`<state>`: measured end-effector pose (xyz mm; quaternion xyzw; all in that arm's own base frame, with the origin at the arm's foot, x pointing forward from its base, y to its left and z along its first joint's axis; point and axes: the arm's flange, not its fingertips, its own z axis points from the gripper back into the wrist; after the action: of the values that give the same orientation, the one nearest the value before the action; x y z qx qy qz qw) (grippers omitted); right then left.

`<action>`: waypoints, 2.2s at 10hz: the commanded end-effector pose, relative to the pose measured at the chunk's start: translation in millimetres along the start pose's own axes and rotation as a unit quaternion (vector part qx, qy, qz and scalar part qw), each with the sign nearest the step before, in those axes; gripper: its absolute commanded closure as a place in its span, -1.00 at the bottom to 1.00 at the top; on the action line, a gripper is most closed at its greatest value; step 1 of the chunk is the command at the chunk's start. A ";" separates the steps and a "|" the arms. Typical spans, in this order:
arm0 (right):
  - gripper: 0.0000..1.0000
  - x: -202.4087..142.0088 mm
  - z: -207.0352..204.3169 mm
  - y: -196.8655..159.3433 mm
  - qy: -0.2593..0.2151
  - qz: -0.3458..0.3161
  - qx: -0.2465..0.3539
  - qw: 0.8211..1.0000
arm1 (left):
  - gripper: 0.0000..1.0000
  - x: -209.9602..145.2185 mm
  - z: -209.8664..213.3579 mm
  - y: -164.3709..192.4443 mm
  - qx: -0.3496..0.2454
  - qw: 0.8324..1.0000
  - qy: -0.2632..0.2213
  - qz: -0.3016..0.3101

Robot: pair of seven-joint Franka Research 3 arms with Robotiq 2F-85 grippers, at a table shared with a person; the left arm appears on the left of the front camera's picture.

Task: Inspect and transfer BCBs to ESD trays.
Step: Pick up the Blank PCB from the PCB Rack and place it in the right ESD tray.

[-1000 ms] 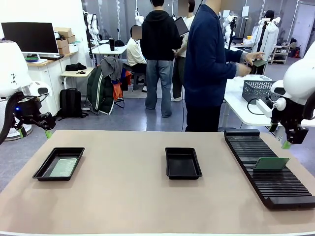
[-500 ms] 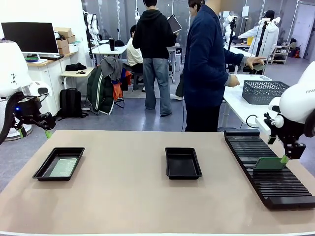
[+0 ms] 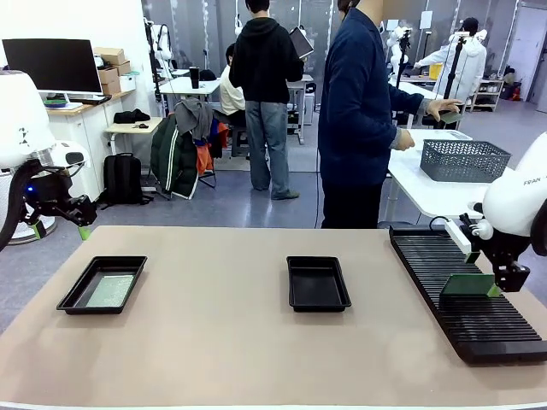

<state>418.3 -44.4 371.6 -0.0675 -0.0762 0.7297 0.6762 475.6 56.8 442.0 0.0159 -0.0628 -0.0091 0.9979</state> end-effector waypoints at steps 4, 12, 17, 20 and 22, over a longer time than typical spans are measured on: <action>-1.00 -6.6 -10.5 -0.4 -0.004 -0.007 0.000 1.000 | -1.00 -1.0 -0.1 0.5 0.000 1.000 0.001 0.001; -1.00 -6.9 -15.8 0.2 -0.005 -0.011 -0.012 1.000 | -1.00 -1.0 -0.1 0.5 0.000 1.000 0.001 0.001; -0.70 -8.9 -22.3 -6.2 -0.012 -0.012 -0.008 1.000 | -1.00 -1.0 -0.1 0.5 0.000 1.000 0.001 0.001; -0.55 -10.4 -24.5 -10.0 -0.014 -0.012 -0.009 1.000 | -1.00 -1.0 -0.1 0.5 0.000 1.000 0.001 0.001; -0.43 -11.2 -24.5 -13.0 -0.013 -0.012 -0.008 1.000 | -1.00 -1.0 -0.1 0.5 0.000 1.000 0.001 0.001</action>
<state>429.0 -50.3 354.7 -0.0564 -0.0805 0.7188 0.6883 475.6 56.8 442.0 0.0159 -0.0628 -0.0091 0.9979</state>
